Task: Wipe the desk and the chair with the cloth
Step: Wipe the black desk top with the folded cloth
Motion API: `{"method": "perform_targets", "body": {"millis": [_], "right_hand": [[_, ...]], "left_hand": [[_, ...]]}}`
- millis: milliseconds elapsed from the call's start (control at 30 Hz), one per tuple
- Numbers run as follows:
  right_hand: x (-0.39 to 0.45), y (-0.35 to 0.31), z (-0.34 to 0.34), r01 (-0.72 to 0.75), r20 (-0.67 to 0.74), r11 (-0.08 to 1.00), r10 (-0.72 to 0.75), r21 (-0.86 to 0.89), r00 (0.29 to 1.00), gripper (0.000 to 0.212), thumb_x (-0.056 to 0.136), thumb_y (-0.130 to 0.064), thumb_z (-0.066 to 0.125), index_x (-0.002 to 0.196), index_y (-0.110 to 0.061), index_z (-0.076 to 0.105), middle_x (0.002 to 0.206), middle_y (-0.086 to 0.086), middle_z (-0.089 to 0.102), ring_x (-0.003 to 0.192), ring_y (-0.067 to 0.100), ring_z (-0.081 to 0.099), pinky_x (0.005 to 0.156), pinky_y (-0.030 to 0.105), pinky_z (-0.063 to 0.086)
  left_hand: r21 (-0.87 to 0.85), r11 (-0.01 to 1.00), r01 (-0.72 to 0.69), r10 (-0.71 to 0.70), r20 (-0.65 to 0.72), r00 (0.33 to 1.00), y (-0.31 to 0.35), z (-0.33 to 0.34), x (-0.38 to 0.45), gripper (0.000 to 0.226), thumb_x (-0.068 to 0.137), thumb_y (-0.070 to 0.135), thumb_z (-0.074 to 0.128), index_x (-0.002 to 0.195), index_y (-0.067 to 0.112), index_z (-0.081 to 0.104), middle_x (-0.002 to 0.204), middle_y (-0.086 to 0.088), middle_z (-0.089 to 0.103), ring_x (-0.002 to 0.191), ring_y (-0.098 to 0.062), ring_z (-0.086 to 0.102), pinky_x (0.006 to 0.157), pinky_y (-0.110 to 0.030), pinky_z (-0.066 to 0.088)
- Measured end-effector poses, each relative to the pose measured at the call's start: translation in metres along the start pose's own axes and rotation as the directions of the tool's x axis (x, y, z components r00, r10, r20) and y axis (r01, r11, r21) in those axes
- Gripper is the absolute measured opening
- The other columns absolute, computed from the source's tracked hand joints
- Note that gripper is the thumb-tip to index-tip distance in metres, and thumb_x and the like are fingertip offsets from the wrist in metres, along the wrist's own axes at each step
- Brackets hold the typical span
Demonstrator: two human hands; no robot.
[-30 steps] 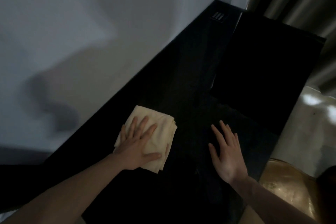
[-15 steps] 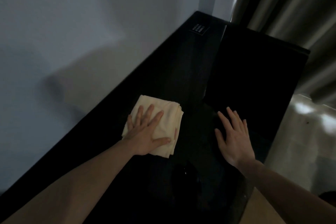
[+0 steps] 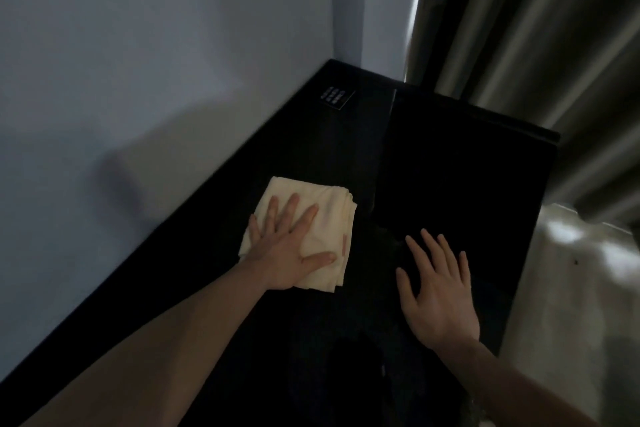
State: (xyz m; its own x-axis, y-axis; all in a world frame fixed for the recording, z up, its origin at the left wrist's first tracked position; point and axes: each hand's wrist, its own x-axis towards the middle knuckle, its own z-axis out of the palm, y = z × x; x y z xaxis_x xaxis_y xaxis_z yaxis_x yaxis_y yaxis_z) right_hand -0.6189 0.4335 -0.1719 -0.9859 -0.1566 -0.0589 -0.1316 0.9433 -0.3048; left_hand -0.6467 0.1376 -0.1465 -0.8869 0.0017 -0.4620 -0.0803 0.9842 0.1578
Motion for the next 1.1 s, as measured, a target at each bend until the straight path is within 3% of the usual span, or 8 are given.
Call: {"method": "perform_targets", "body": {"millis": [200,433,633,833,1100], "right_hand": [[0.003,-0.001,0.004,-0.008,0.015,1.000,0.008,-0.003,1.000,0.070,0.102,-0.061,0.016,0.167,-0.034,0.023,0.176,-0.008,0.008,0.163,0.015,-0.006,0.132,0.051,-0.001],[0.004,0.000,0.007,-0.003,0.001,1.000,0.003,0.012,1.000,0.064,0.104,-0.056,0.031,0.164,-0.033,0.033,0.175,-0.008,0.019,0.164,0.016,0.006,0.130,0.053,0.009],[0.004,0.001,0.006,0.001,0.022,1.000,-0.001,0.002,1.000,0.066,0.103,-0.058,0.031,0.165,-0.037,0.026,0.176,-0.011,0.011,0.164,0.015,-0.002,0.130,0.052,0.004],[0.006,0.003,0.010,0.019,-0.021,0.999,-0.018,0.046,1.000,0.065,0.102,-0.058,0.038,0.164,-0.038,0.031,0.175,-0.011,0.017,0.164,0.017,0.006,0.128,0.053,0.006],[0.004,0.000,0.000,0.023,0.038,0.999,-0.025,0.045,0.999,0.066,0.104,-0.058,0.021,0.167,-0.038,0.017,0.176,-0.014,0.001,0.161,0.010,-0.017,0.131,0.047,-0.009]], "left_hand": [[0.023,0.999,-0.025,0.026,-0.036,0.999,0.037,-0.032,0.079,0.107,0.075,0.101,0.024,0.157,0.051,-0.024,0.165,0.010,-0.039,0.153,-0.028,-0.036,0.120,-0.066,-0.019],[0.012,0.998,-0.067,0.068,-0.101,0.993,0.087,-0.064,0.160,0.108,0.074,0.102,0.023,0.161,0.050,-0.014,0.170,0.008,-0.029,0.156,-0.030,-0.028,0.120,-0.067,-0.016],[-0.017,0.998,-0.065,0.063,-0.128,0.990,0.131,-0.083,0.213,0.108,0.076,0.101,0.025,0.163,0.047,-0.009,0.172,0.004,-0.024,0.157,-0.035,-0.026,0.119,-0.071,-0.014],[0.027,0.993,-0.114,0.117,-0.156,0.981,0.154,-0.101,0.256,0.107,0.075,0.102,0.025,0.163,0.048,-0.005,0.174,0.006,-0.020,0.158,-0.033,-0.023,0.120,-0.070,-0.012],[0.004,0.994,-0.110,0.109,-0.168,0.980,0.158,-0.100,0.242,0.102,0.078,0.099,0.026,0.163,0.050,0.000,0.175,0.005,-0.014,0.159,-0.033,-0.015,0.123,-0.064,-0.008]]}}
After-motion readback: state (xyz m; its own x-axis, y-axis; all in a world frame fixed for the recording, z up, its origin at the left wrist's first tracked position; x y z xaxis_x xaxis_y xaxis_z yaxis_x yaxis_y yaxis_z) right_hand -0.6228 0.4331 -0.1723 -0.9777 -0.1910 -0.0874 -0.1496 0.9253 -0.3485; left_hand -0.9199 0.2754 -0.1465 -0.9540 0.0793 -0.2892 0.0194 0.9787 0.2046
